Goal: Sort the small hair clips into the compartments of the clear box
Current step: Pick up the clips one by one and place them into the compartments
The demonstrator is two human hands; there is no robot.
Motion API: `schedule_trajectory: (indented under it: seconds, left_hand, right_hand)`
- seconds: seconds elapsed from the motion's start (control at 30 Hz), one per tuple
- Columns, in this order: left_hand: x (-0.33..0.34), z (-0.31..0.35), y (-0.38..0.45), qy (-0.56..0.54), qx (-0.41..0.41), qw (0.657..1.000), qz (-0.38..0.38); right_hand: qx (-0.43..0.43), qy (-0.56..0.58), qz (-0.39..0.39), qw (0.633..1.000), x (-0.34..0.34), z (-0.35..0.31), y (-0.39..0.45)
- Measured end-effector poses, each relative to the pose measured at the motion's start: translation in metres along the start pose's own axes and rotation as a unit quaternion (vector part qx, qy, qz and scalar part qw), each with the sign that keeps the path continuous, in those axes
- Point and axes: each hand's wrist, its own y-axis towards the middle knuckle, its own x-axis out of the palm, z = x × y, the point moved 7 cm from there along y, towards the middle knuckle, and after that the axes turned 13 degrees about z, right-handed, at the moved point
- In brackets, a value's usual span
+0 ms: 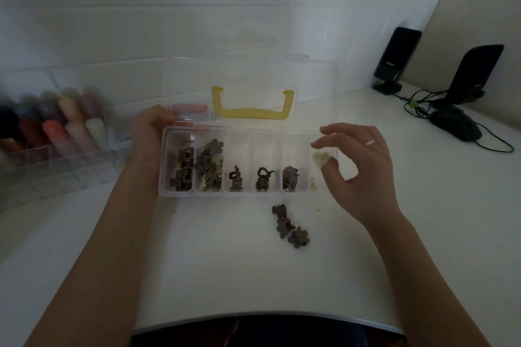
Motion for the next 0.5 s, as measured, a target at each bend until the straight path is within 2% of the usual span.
schedule_trajectory:
  seconds: [0.13, 0.2, 0.27, 0.4, 0.5]
  left_hand:
    - [0.002, 0.001, -0.002, 0.003, 0.006, 1.000, -0.007]
    - [0.003, 0.001, -0.003, -0.001, 0.003, 1.000, -0.009]
    - [0.002, 0.001, -0.001, 0.004, 0.006, 1.000, -0.006]
    - [0.000, 0.000, 0.001, -0.001, 0.007, 1.000, -0.003]
    - [0.000, 0.000, 0.000, -0.007, 0.006, 1.000, -0.006]
  right_hand:
    - [0.054, 0.056, 0.054, 0.995, -0.016, 0.006, 0.004]
    - [0.083, 0.081, 0.039, 0.992, -0.018, 0.008, 0.005]
    - [0.068, 0.088, -0.021, 0.994, -0.013, -0.001, 0.000]
    - [-0.042, 0.048, -0.178, 0.982, 0.011, -0.031, -0.028]
    - [-0.087, 0.017, -0.237, 0.968, 0.020, -0.038, -0.040]
